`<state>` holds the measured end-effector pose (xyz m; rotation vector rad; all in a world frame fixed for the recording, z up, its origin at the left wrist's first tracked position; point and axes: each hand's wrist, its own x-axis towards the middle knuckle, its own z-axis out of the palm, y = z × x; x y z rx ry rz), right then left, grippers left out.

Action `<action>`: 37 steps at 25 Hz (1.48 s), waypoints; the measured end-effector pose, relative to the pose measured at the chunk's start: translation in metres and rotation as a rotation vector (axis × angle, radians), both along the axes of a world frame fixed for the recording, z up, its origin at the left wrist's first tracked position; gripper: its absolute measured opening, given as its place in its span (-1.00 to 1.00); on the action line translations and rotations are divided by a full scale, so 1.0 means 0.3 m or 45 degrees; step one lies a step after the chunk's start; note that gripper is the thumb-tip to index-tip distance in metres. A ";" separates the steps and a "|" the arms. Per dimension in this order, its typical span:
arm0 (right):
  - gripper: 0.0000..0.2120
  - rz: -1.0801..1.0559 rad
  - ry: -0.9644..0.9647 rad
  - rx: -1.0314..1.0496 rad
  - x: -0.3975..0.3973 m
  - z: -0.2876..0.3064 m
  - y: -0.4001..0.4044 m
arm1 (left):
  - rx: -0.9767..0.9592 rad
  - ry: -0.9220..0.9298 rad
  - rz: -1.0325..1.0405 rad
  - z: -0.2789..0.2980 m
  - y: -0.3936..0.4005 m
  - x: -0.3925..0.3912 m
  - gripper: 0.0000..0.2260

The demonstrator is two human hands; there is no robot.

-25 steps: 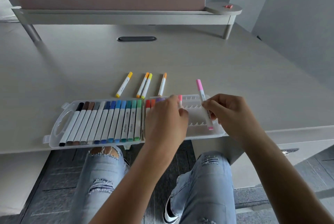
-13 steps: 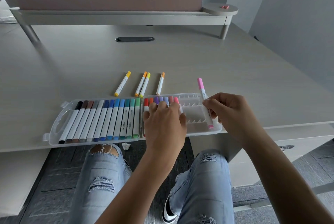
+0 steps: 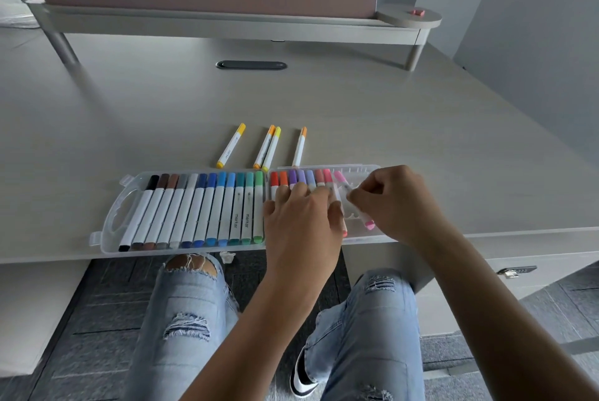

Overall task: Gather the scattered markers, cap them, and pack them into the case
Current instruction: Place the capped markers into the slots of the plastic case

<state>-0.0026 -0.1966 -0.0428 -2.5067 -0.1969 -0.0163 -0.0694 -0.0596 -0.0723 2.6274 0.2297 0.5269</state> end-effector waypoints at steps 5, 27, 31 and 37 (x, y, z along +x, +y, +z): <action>-0.79 0.000 -0.045 -0.207 0.012 -0.011 0.057 | -0.215 -0.081 -0.047 -0.009 0.041 -0.027 -0.83; -0.85 0.064 -0.194 -0.114 0.128 0.004 0.187 | -0.274 -0.100 0.142 0.112 0.311 0.178 -0.79; -0.76 0.091 -0.145 -0.241 0.241 0.019 0.294 | -0.173 0.044 0.206 0.116 0.378 0.265 -0.80; -0.58 0.094 -0.084 -0.599 0.338 0.012 0.401 | -0.078 0.210 0.138 0.116 0.412 0.355 -0.94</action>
